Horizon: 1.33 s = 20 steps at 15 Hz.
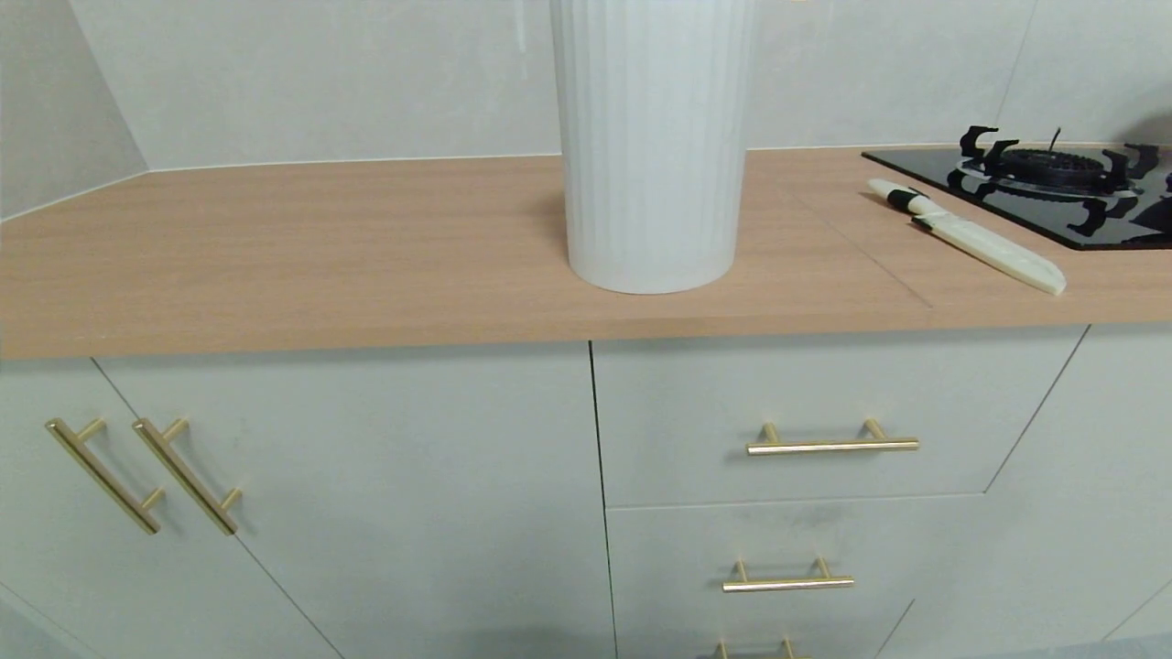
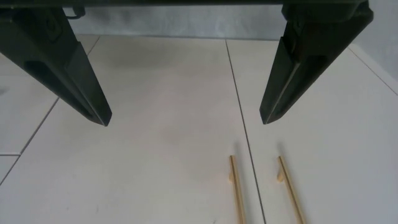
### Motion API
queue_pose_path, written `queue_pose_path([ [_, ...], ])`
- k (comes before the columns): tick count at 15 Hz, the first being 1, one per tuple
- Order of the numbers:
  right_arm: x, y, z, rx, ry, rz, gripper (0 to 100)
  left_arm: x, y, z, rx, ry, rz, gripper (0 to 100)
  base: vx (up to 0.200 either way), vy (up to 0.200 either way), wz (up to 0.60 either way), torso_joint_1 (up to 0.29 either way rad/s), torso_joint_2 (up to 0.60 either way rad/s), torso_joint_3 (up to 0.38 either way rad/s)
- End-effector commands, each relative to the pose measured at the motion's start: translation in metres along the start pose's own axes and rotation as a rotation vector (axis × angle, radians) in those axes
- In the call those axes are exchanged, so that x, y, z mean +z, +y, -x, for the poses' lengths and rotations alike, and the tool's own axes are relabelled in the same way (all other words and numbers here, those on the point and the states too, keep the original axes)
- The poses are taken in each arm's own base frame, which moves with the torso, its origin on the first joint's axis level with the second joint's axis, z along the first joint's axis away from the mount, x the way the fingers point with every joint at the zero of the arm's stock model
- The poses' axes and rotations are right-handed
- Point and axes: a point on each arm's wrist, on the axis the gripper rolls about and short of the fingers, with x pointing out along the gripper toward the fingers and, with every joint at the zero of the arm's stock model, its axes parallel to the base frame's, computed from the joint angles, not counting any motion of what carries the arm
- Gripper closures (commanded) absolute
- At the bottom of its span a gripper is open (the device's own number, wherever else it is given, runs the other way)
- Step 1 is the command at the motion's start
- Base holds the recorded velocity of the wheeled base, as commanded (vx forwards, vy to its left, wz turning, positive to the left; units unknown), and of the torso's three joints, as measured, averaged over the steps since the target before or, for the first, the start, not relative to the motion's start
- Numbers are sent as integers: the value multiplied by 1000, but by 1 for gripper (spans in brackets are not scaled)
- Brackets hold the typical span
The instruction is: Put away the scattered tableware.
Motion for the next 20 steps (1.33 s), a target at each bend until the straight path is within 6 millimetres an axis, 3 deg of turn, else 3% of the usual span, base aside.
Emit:
queue_pose_path([
  [1, 0, 0, 0, 0, 1, 2, 0, 0, 0, 0, 1, 2, 0, 0, 0, 0, 0, 0, 0, 0],
  [8, 0, 0, 0, -1, 1, 1, 0, 0, 0, 0, 1, 2, 0, 0, 0, 0, 0, 39, -130, -142],
  [20, 0, 0, 0, -1, 1, -1, 0, 0, 0, 0, 1, 0, 2, 0, 0, 0, 0, 162, -482, -298],
])
